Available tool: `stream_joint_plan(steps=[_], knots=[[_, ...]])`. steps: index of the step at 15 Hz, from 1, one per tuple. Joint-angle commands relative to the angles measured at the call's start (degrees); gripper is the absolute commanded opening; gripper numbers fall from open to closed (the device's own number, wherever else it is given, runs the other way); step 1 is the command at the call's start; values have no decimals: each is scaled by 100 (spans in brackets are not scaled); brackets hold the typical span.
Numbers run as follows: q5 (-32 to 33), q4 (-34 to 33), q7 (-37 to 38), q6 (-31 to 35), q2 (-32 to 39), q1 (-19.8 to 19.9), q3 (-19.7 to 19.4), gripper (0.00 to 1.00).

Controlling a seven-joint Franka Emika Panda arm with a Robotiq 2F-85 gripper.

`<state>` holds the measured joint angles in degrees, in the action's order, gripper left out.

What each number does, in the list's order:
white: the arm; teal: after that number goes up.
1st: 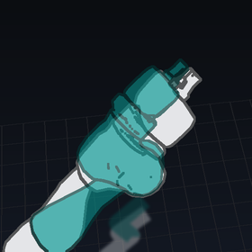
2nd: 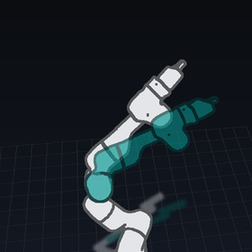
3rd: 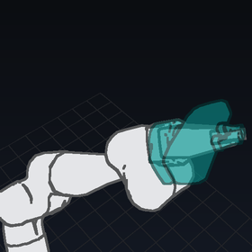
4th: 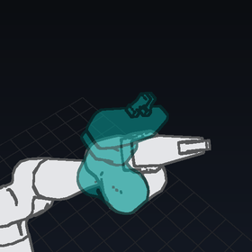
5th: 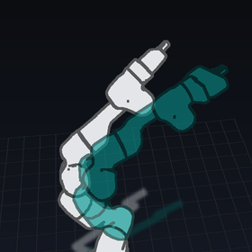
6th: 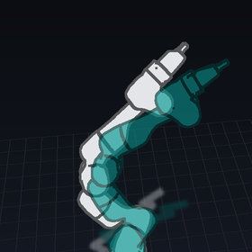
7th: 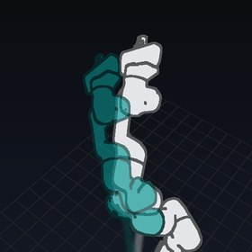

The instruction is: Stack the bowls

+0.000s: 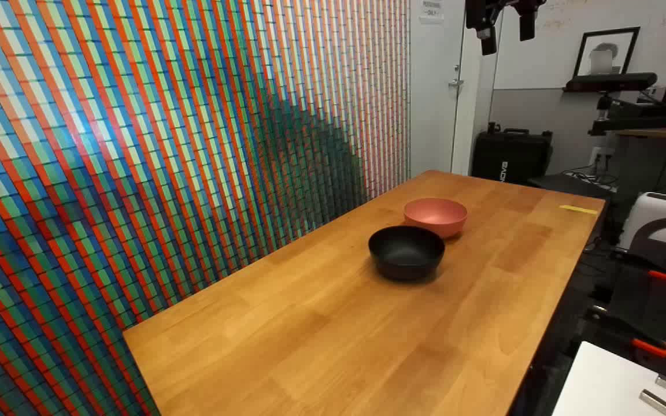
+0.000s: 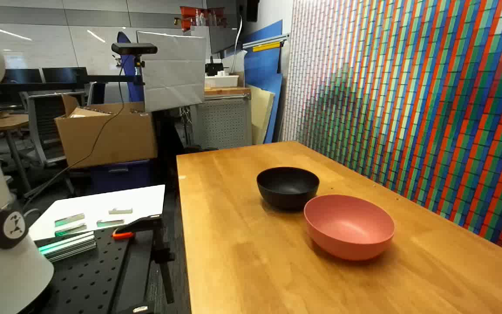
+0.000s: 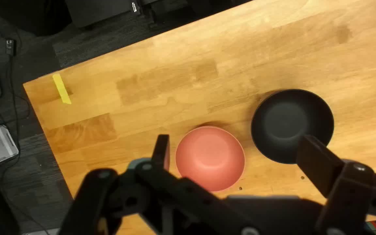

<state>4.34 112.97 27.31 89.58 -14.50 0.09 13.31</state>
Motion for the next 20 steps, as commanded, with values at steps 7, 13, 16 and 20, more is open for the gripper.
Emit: stream_joint_plan(steps=[7,13,16,20], knots=[[-10,-65,74,91,8,-151,-162,100],[-442,-250,-457,1031,488,-119,-480,100],[-985,-221,-1135,1517,1040,-151,-696,100],[-1717,-387,-2076,1703,1975,-185,-789,100]])
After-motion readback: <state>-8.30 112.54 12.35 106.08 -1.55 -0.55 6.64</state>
